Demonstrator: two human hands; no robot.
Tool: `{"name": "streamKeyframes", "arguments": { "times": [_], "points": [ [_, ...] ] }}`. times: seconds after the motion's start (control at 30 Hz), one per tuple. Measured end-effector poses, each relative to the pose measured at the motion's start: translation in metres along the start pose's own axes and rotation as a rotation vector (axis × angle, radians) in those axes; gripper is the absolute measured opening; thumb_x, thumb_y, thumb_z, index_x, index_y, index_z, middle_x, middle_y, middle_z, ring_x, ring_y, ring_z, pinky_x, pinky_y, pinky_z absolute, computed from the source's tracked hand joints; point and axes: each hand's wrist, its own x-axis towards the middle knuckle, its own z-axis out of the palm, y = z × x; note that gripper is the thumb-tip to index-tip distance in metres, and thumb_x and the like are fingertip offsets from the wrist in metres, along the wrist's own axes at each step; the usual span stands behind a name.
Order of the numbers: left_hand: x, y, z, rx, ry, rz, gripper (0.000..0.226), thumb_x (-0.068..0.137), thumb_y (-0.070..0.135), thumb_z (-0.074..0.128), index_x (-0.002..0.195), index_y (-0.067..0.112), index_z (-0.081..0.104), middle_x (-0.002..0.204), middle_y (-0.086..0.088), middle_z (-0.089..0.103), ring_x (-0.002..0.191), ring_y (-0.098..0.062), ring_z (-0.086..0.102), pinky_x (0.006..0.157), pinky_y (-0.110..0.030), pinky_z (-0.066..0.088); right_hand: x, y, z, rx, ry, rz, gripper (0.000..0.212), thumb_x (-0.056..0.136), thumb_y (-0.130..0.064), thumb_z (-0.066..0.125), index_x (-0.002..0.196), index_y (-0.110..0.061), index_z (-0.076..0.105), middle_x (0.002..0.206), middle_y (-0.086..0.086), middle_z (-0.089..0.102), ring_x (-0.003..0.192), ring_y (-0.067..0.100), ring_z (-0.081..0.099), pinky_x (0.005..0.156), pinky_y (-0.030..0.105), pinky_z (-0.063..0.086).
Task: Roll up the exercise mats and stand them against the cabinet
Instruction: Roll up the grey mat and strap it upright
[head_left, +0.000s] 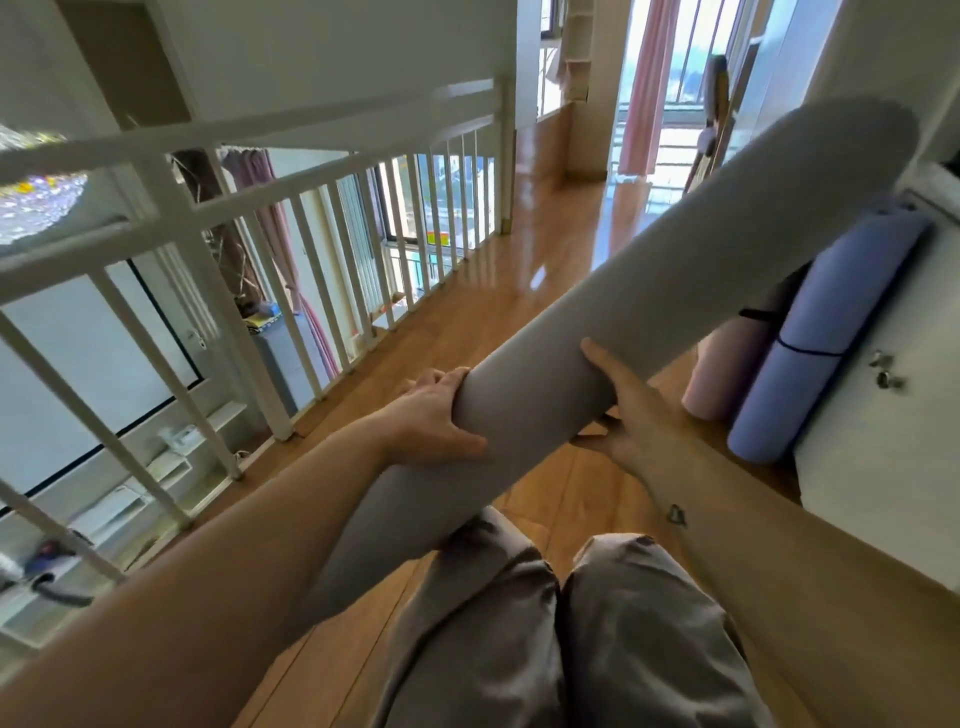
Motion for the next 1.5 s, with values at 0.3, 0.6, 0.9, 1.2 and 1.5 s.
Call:
{"name": "streamKeyframes", "arguments": {
  "times": [0.3,0.6,0.9,1.2,1.5],
  "points": [
    [0.064,0.047,-0.050,-1.006,-0.034,-0.095,0.051,0.094,0.059,0.037,0.140,0.037,0.032,0.152,-0.003,0.029,0.138,-0.040,0.028,0.102,-0.066,0.033,0.050,-0.048,0.032,-0.246,-0.180,-0.151,0.098,0.061,-0.063,0.072,0.142,-0.032,0.026,0.138,-0.013,0.044,0.130,0.024,0.043,0.098,0.066,0.040],
    [0.109,0.037,0.001,-1.344,-0.079,-0.289,0.094,0.073,0.085,0.019,0.152,0.035,0.009,0.160,-0.005,0.011,0.144,-0.038,0.013,0.103,-0.069,0.028,0.110,-0.029,0.014,-0.093,-0.237,0.221,0.117,0.051,-0.087,0.049,0.149,-0.027,0.028,0.150,-0.002,0.036,0.139,0.032,0.031,0.106,0.070,0.024],
    [0.134,0.031,0.008,-1.333,-0.104,-0.347,0.108,0.062,0.090,0.020,0.152,0.031,0.015,0.158,-0.007,0.018,0.143,-0.037,0.018,0.100,-0.064,0.034,0.128,-0.027,0.018,-0.248,-0.139,0.102,0.113,0.044,-0.086,0.051,0.141,-0.029,0.040,0.142,-0.002,0.046,0.131,0.029,0.041,0.105,0.065,0.033],
    [0.136,0.026,-0.042,-1.052,0.182,-0.050,0.050,0.100,0.025,0.048,0.144,0.038,0.027,0.136,-0.003,0.048,0.121,-0.031,0.051,0.090,-0.048,0.051,0.131,-0.062,0.022,-0.405,0.044,-0.326,0.040,0.094,-0.040,0.055,0.124,-0.015,0.048,0.119,0.006,0.059,0.104,0.025,0.059,0.087,0.034,0.054],
    [0.109,0.043,-0.090,-0.890,0.143,-0.055,0.049,0.100,0.051,0.031,0.139,0.023,0.040,0.137,-0.005,0.048,0.120,-0.028,0.049,0.093,-0.049,0.049,0.094,-0.091,0.038,-0.325,-0.179,-0.092,0.054,0.091,-0.063,0.035,0.125,-0.023,0.049,0.125,0.001,0.056,0.116,0.027,0.054,0.103,0.051,0.042]
  ]
}}
